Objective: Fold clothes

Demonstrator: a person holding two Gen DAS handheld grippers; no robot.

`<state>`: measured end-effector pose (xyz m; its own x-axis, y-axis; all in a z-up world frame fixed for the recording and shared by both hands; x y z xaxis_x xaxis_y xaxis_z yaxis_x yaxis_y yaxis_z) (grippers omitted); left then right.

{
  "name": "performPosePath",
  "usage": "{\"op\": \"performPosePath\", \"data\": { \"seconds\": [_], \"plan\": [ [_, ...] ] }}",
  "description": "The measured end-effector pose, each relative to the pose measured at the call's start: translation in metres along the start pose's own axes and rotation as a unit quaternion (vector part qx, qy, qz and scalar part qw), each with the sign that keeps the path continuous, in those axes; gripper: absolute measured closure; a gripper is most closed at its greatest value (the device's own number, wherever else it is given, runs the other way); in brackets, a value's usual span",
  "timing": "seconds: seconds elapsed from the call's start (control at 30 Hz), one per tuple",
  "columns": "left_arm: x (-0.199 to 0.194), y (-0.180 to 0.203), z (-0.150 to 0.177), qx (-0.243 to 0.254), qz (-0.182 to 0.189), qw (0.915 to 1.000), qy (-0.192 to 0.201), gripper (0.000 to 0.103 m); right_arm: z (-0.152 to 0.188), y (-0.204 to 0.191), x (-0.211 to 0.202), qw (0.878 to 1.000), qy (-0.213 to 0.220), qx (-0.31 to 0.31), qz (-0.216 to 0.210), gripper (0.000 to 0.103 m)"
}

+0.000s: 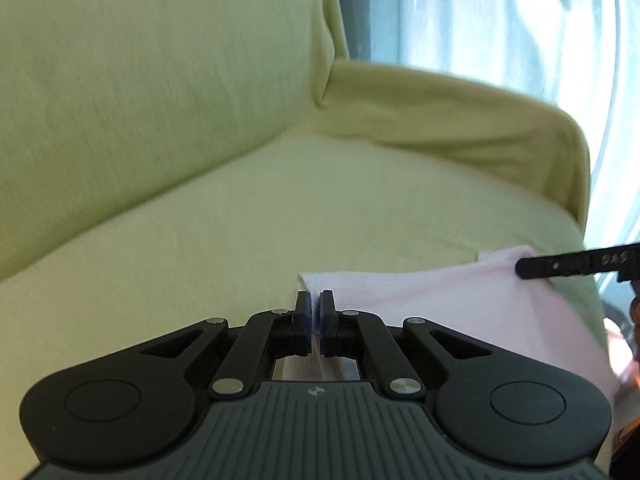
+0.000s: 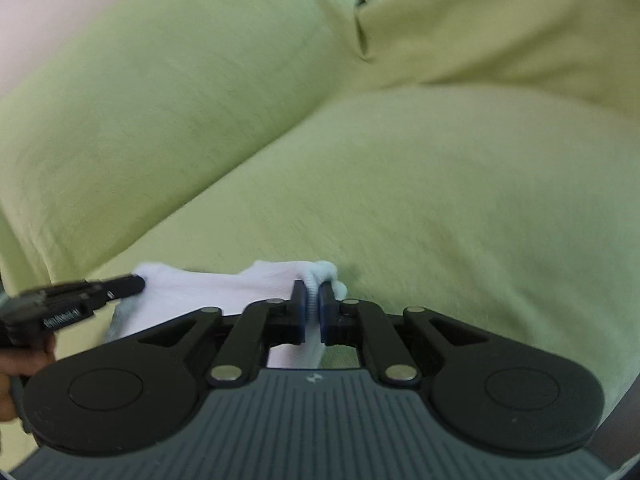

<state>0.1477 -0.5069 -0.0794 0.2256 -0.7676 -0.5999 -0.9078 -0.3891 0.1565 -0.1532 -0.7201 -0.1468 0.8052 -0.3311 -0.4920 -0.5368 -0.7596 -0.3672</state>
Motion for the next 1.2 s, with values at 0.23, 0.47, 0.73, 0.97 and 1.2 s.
{"op": "performPosePath", "data": {
  "seconds": [0.23, 0.47, 0.73, 0.97, 1.2],
  "plan": [
    [0.005, -0.011, -0.002, -0.061, -0.025, 0.9978, -0.006, 0.080, 0.007, 0.010, -0.011, 0.999, 0.042, 0.020, 0.018, 0.079],
    [-0.046, -0.032, 0.004, -0.085, -0.031, 0.9958, 0.009, 0.080, 0.013, -0.006, -0.044, 0.998, 0.059, -0.004, 0.005, 0.079],
    [-0.056, -0.016, 0.033, -0.088, 0.024, 0.9955, -0.023, 0.078, 0.048, -0.076, -0.045, 0.991, -0.001, -0.108, -0.080, 0.072],
    [-0.048, -0.009, 0.039, -0.075, 0.041, 0.9962, -0.017, 0.099, 0.054, -0.094, -0.040, 0.986, -0.030, -0.141, -0.083, 0.072],
    [-0.064, -0.021, 0.043, -0.095, 0.044, 0.9943, 0.021, 0.077, 0.037, -0.101, -0.030, 0.989, -0.028, -0.120, -0.079, 0.071]
  ]
}}
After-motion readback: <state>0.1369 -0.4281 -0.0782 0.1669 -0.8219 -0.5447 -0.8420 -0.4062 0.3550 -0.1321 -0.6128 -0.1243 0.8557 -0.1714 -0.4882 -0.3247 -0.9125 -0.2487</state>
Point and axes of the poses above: each gripper's, at about its wrist camera, not at the fingertips, and x roughly the way its jaws point, y to its right, z to its underside, the point moved 1 cm from there along x, roughly the way its jaws point, and after that the axes turned 10 degrees about -x, right-handed, at the moved point
